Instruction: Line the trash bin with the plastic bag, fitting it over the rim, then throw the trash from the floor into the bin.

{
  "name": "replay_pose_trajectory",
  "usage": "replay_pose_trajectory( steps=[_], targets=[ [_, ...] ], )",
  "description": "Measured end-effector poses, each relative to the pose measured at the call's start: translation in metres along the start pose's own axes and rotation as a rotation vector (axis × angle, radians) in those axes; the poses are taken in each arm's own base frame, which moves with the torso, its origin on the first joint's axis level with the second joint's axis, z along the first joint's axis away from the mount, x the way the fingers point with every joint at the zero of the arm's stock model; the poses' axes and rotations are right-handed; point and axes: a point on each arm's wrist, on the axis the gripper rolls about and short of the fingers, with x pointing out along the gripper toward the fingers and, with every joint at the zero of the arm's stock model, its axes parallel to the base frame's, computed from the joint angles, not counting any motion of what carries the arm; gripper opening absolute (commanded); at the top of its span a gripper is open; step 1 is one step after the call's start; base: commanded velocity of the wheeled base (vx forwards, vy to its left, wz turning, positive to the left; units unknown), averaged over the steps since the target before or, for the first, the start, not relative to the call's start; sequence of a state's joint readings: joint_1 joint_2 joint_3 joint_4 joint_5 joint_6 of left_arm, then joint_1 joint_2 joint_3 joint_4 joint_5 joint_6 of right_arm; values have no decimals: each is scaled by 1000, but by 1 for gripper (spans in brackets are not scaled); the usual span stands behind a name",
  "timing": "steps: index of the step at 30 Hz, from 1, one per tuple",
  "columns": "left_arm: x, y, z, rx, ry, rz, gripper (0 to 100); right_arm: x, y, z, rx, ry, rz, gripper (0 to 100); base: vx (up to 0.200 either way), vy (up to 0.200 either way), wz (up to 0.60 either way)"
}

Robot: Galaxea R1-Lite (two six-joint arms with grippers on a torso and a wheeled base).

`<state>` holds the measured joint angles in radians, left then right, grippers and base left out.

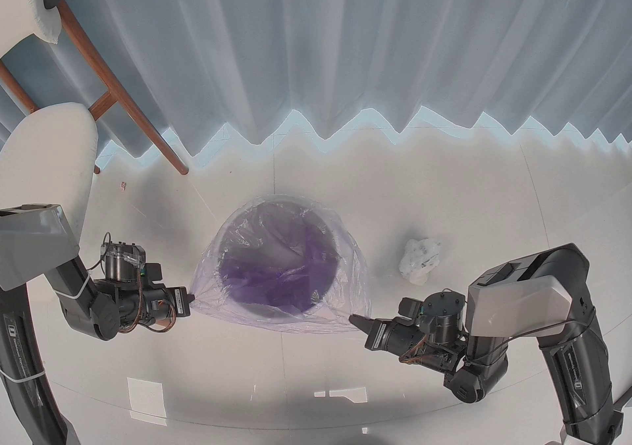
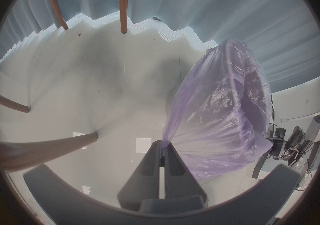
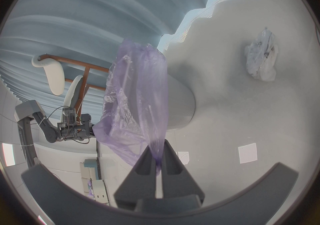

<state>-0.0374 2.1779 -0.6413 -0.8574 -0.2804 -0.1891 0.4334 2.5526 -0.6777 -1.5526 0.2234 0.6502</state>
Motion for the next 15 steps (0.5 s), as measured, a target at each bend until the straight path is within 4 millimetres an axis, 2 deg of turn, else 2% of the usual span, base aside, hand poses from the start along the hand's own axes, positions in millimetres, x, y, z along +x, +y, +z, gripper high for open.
replay_pose_trajectory(
  steps=[15],
  targets=[
    [3, -3, 9, 18, -108, -18, 0, 9, 0, 12, -6, -71, -5, 0, 0, 0, 0]
  ],
)
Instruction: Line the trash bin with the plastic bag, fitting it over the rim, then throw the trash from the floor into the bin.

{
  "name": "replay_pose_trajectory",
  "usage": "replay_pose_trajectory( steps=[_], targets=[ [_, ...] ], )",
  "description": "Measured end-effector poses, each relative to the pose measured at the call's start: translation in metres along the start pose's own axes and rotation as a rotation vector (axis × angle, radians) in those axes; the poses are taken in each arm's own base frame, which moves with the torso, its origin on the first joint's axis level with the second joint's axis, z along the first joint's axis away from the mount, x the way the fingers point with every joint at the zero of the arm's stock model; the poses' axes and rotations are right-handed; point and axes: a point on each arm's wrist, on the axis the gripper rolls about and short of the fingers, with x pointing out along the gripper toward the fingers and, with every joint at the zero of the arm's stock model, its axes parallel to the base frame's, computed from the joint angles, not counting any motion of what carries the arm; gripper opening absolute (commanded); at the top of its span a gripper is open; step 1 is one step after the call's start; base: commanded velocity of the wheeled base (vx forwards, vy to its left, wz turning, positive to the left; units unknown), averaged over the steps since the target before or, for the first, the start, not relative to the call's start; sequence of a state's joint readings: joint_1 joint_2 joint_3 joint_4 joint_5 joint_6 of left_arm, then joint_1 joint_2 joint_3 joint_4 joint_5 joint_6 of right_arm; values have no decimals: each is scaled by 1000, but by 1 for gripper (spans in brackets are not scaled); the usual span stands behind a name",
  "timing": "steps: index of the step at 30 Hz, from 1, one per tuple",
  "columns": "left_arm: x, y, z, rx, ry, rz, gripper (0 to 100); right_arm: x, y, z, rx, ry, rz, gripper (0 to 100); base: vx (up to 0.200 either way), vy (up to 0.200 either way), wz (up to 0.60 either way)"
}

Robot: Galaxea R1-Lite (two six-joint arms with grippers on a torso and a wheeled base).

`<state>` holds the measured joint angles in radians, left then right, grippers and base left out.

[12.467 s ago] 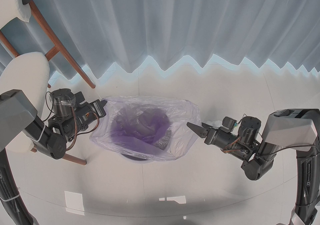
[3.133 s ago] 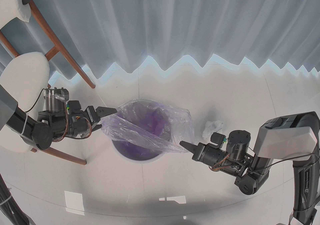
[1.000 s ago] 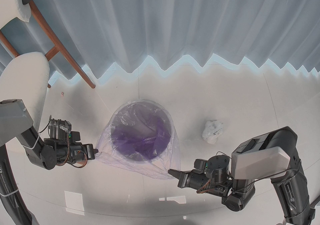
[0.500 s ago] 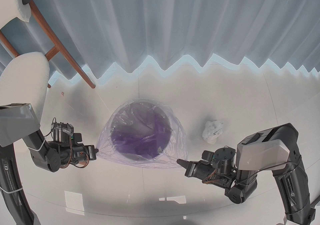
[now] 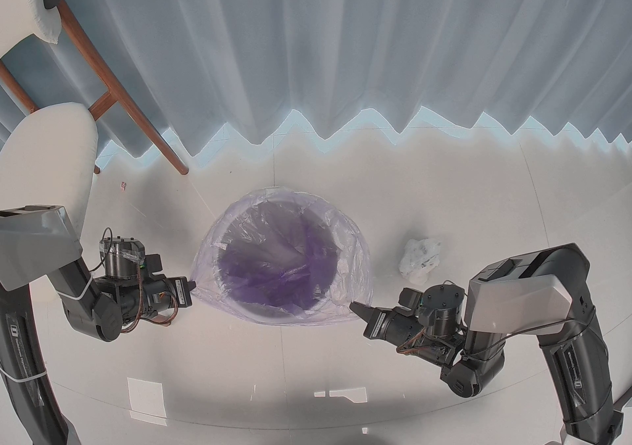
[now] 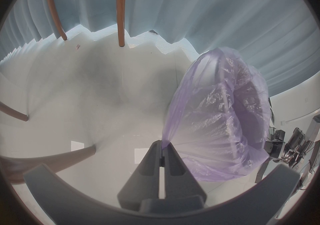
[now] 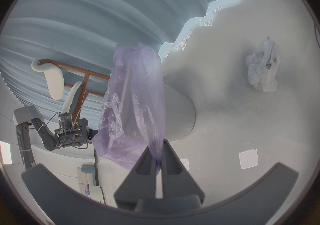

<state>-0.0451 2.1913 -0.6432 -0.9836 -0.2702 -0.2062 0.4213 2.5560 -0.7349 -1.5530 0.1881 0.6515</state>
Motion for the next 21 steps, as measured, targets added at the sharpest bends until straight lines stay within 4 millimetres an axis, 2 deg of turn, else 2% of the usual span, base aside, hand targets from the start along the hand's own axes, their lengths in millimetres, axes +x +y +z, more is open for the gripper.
replay_pose_trajectory(
  steps=[9, 21],
  targets=[
    [10, -1, -11, 0, 31, 18, 0, 13, -8, -1, 3, -23, 6, 0, 0, 0, 0],
    [10, -2, -15, 3, 13, 9, 0, 15, -14, -6, 9, -11, -7, 0, 0, 0, 0]
  ],
)
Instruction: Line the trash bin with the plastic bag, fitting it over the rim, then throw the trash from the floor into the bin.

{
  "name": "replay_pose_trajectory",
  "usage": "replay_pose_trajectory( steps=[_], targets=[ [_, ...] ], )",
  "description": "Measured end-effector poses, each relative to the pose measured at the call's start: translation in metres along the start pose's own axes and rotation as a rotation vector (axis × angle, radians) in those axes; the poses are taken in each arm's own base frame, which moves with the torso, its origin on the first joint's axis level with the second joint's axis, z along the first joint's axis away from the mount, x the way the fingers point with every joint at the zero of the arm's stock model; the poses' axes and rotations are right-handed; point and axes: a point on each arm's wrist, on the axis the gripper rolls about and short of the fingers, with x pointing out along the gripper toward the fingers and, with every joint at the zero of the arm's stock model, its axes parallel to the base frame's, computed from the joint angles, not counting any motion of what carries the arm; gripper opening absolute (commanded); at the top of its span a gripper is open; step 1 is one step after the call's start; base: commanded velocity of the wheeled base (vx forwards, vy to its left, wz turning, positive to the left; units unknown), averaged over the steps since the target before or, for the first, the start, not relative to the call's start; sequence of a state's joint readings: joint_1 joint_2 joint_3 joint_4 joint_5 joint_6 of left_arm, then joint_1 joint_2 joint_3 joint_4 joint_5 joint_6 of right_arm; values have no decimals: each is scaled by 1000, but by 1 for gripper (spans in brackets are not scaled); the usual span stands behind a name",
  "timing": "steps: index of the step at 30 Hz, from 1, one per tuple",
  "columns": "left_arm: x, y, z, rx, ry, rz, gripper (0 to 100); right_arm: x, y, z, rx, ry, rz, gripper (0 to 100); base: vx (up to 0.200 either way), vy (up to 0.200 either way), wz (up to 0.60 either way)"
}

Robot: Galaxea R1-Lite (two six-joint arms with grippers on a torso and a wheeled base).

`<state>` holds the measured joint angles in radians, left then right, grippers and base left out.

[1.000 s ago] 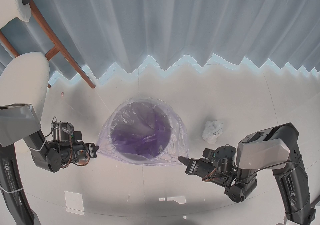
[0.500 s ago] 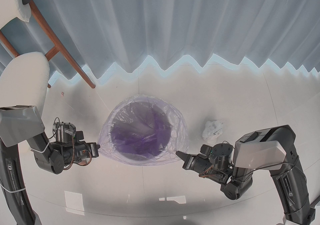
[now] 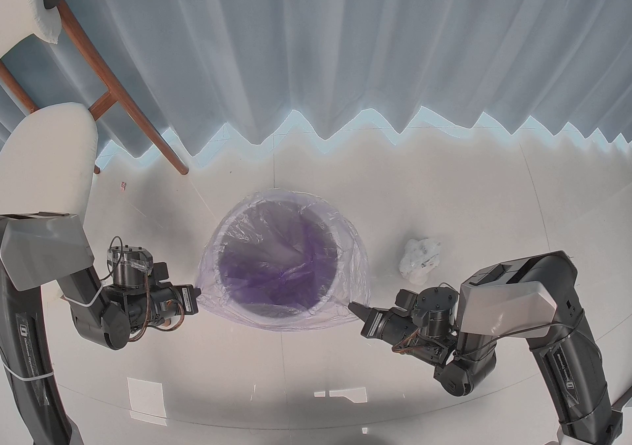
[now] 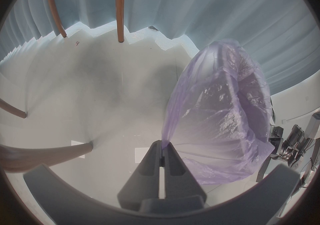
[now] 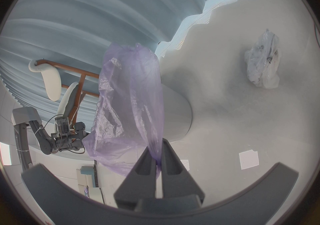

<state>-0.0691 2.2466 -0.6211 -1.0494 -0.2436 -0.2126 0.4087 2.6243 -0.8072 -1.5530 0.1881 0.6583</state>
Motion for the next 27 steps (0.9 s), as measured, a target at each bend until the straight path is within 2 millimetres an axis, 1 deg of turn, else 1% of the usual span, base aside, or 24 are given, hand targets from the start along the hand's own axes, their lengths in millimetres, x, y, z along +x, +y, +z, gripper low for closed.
replay_pose_trajectory(
  steps=[3, 4, 12, 16, 22, 27],
  targets=[
    [-2, -1, -1, 3, -13, -5, 0, -1, -1, -1, 1, 6, -4, 0, 0, 0, 0],
    [-2, -1, -1, 4, -14, -6, 100, -1, -1, -1, 1, 7, -5, 100, 0, 0, 0],
    [-4, -1, -4, -17, -6, -4, 100, -2, -1, -2, 5, 9, -8, 100, 0, 0, 0],
    [-10, -3, -3, -32, -9, -5, 100, -5, 1, -1, 9, 11, -10, 100, 0, 0, 0],
    [-32, -9, -2, -38, -14, -14, 100, -23, 9, 1, 29, 42, -27, 100, 0, 0, 0],
    [-60, -16, 1, -53, -39, -25, 100, -47, 20, 5, 43, 67, -39, 100, 0, 0, 0]
  ],
)
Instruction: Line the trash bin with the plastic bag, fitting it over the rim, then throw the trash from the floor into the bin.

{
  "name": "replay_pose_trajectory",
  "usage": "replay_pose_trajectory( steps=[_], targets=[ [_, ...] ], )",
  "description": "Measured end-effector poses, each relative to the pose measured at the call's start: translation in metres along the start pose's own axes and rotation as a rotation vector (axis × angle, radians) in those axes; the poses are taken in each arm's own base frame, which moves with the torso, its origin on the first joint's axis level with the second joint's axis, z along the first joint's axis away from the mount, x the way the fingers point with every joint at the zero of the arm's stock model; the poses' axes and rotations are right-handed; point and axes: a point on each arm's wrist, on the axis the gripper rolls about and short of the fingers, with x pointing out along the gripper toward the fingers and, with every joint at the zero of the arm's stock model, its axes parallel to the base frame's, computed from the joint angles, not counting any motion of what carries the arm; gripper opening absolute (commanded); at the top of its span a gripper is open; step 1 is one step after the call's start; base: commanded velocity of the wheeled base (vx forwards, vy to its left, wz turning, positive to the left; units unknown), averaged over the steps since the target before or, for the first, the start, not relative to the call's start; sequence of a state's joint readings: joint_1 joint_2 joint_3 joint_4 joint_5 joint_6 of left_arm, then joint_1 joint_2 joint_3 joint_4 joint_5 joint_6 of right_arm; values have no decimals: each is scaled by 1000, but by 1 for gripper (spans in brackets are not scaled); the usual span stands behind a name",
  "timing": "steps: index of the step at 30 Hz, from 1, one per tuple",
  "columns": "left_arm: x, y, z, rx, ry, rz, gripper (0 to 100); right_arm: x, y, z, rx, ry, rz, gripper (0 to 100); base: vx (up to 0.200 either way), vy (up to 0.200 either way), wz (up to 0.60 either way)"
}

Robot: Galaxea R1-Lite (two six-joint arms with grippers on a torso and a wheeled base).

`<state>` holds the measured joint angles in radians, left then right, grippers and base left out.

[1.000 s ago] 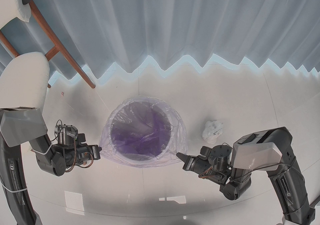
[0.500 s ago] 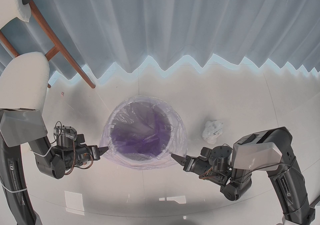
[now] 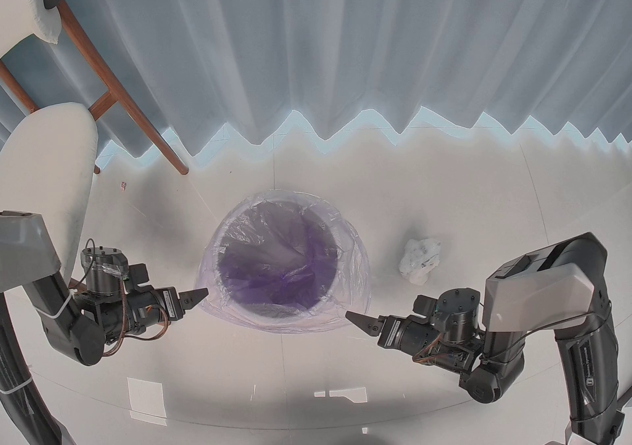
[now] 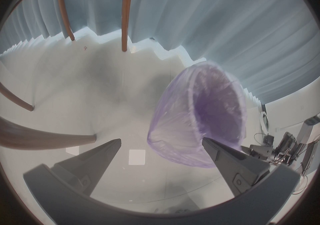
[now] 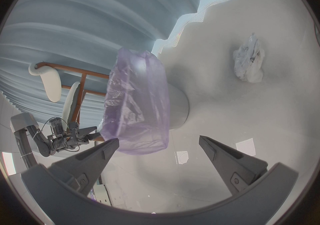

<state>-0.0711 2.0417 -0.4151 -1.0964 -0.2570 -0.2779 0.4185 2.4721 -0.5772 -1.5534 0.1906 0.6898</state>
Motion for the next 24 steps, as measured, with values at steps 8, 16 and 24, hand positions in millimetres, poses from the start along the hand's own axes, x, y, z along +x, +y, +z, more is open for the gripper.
replay_pose_trajectory(
  steps=[8, 16, 24],
  targets=[
    [-51, -22, 23, -29, -146, -62, 100, -36, 23, 16, 25, -19, 24, 100, 0, 0, 0],
    [-114, -59, 61, 38, -350, -258, 100, -68, 57, 45, 17, -114, 115, 100, 0, 0, 0],
    [-156, -94, 91, 62, -376, -375, 100, -79, 89, 70, -18, -217, 235, 100, 0, 0, 0]
  ],
)
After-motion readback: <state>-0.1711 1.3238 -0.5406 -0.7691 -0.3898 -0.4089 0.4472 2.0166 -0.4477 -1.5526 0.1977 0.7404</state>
